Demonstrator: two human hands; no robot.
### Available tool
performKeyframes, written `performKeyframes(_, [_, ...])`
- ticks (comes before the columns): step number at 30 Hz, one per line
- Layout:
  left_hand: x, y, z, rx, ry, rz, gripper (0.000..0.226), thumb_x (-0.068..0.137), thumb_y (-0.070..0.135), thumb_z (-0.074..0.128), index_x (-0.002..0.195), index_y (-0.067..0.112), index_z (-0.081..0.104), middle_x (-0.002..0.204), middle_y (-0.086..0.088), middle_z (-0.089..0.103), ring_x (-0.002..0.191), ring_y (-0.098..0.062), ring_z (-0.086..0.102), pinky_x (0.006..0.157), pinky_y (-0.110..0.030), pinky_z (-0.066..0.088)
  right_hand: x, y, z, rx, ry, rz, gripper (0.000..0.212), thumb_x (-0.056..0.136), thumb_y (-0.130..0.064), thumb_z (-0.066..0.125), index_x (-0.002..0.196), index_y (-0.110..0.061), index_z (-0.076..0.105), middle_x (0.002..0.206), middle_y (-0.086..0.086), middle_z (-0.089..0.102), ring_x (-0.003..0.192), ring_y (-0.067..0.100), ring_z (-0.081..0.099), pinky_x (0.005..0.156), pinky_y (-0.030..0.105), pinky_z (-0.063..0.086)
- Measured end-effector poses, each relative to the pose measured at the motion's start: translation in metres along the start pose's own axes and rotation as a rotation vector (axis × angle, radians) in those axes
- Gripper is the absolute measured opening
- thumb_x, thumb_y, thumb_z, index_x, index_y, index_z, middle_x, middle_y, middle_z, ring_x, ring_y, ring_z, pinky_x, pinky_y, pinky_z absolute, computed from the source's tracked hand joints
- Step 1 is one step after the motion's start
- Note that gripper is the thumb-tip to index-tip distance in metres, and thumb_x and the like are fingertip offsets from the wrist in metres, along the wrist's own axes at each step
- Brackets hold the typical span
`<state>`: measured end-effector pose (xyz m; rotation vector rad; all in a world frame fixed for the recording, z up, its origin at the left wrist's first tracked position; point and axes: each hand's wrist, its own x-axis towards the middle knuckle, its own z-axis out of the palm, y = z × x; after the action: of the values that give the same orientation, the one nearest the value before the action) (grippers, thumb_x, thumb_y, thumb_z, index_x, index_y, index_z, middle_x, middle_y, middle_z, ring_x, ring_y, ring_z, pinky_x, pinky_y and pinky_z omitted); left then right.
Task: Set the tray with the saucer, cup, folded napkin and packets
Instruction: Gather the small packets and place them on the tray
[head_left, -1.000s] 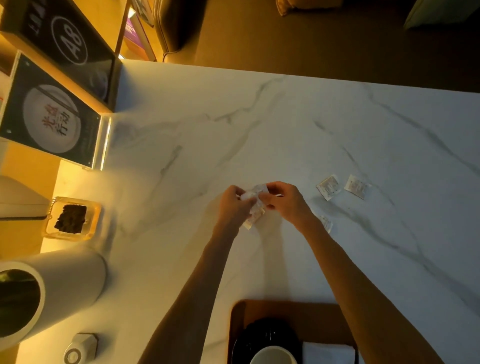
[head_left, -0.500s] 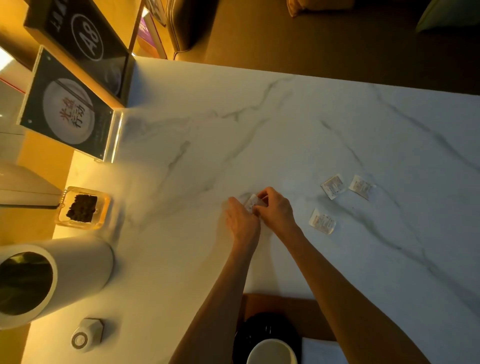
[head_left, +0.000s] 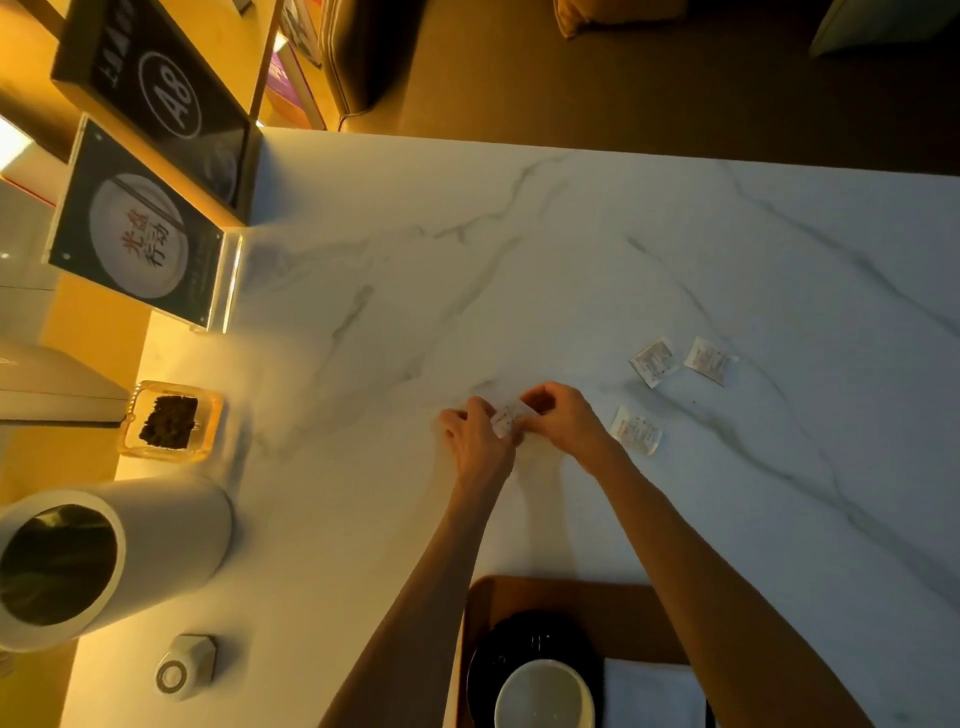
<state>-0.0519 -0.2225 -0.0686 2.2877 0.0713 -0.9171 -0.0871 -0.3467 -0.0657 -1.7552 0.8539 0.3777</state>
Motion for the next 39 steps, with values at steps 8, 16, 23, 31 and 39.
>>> performKeyframes(8, [-0.013,0.037,0.024,-0.505,-0.352,-0.036,0.032,0.084,0.008,0.074,0.112,0.005,0.059,0.105,-0.020,0.069,0.090,-0.030,0.070,0.073,-0.034,0.060,-0.050,0.065,-0.065,0.665,0.119,0.183,0.037,0.079,-0.020,0.077,0.112,-0.011,0.063,0.105,0.010,0.072,0.094,0.024,0.071,0.075,0.031,0.059])
performKeyframes(16, [-0.018,0.076,0.108,0.187,-0.140,0.173,0.033,0.084,0.023,0.072,0.114,0.011,0.063,0.116,-0.014,0.057,0.105,-0.031,0.058,0.089,-0.038,0.048,-0.057,0.107,-0.076,0.384,0.516,0.267,0.028,0.083,-0.014,0.071,0.107,-0.001,0.066,0.101,0.015,0.071,0.088,0.028,0.068,0.078,0.044,0.059])
performKeyframes(23, [-0.014,0.079,0.118,0.179,-0.098,0.071,0.022,0.078,0.023,0.072,0.091,0.019,0.054,0.089,-0.001,0.060,0.087,-0.026,0.062,0.077,-0.041,0.054,-0.046,0.113,-0.080,0.304,0.498,0.275,0.026,0.083,-0.022,0.072,0.104,-0.007,0.070,0.099,0.009,0.073,0.087,0.024,0.069,0.071,0.033,0.058])
performKeyframes(31, [-0.004,0.081,0.122,0.179,-0.146,0.026,0.031,0.078,0.018,0.074,0.098,0.020,0.049,0.090,0.001,0.055,0.086,-0.023,0.060,0.081,-0.044,0.057,-0.039,0.119,-0.083,0.419,0.462,0.331,0.036,0.082,-0.020,0.074,0.113,-0.006,0.065,0.110,0.011,0.070,0.094,0.027,0.069,0.079,0.043,0.060])
performKeyframes(39, [-0.002,0.086,0.117,-0.185,-0.253,-0.150,0.022,0.080,0.005,0.074,0.090,0.014,0.057,0.103,-0.014,0.062,0.100,-0.032,0.065,0.089,-0.050,0.057,-0.040,0.115,-0.097,0.430,0.354,0.294,0.035,0.086,-0.014,0.068,0.119,-0.003,0.062,0.114,0.014,0.068,0.099,0.028,0.066,0.083,0.042,0.059])
